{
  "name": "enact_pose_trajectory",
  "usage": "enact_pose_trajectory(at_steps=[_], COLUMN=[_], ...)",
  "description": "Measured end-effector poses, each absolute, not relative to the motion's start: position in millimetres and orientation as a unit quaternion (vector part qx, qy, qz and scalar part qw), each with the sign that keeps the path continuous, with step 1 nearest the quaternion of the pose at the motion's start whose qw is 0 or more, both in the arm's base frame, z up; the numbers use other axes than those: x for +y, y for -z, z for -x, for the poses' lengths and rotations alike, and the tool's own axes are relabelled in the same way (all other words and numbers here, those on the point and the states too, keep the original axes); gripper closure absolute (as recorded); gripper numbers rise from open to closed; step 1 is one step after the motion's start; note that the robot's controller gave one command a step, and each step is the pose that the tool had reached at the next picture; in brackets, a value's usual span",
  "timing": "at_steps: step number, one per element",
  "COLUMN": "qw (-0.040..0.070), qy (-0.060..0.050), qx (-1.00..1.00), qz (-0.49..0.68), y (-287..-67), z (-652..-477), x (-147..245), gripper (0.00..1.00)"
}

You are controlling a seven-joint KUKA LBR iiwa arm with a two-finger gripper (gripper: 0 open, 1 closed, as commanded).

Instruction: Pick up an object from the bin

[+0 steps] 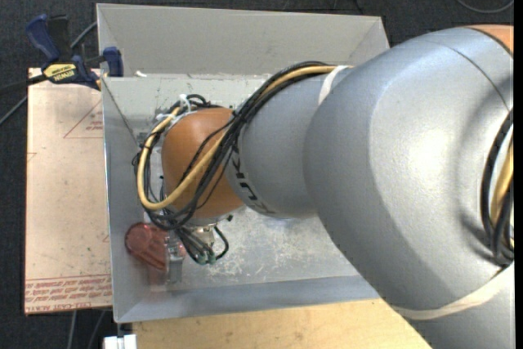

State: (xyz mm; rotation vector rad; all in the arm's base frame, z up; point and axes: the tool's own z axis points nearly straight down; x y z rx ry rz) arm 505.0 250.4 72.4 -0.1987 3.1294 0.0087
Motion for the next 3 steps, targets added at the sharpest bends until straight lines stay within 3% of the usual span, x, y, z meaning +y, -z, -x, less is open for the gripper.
enact_pose_trajectory(at_steps=[3], qw=[0.003], qy=[-0.003], qx=[0.998], qz=[0.063], y=[-72.5], z=[-505.4], x=[249.8], gripper=[1.00])
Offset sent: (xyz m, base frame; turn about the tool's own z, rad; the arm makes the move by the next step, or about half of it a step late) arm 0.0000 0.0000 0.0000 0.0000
